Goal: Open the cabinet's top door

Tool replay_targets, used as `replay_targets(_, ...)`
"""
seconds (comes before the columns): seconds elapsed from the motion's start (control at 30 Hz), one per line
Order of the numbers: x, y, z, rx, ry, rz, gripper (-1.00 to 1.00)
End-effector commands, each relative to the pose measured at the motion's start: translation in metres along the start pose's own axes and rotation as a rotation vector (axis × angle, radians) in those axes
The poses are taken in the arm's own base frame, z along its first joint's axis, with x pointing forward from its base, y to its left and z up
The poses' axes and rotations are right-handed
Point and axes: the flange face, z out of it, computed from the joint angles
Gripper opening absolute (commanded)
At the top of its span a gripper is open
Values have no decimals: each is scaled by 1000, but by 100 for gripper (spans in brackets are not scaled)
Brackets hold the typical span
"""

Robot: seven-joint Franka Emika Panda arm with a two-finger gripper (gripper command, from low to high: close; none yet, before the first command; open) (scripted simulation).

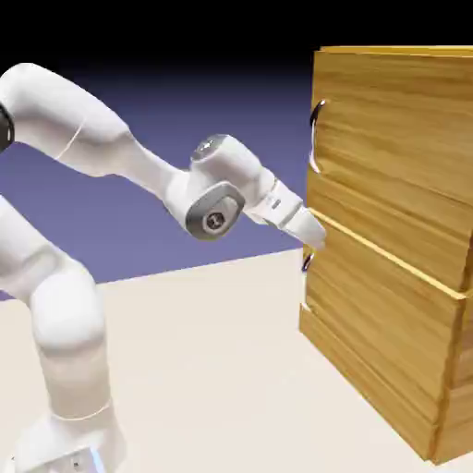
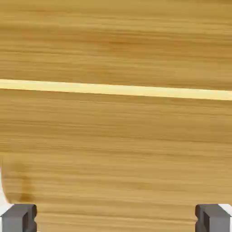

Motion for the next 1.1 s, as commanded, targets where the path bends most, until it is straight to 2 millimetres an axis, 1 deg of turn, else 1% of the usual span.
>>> replay_targets(0.0,5,-2,-5,10,14,7,0)
replay_targets(0.13,23,-12,-23,49,68,33,0)
replay_targets(0.27,37,-21,-42,90,121,54,0)
replay_targets(0.5,52,-38,-73,162,210,81,0)
replay_targets(0.77,54,-59,-100,244,304,95,0)
replay_targets(0.93,48,-73,-110,292,357,96,0)
replay_targets(1.07,39,-85,-114,328,396,93,0)
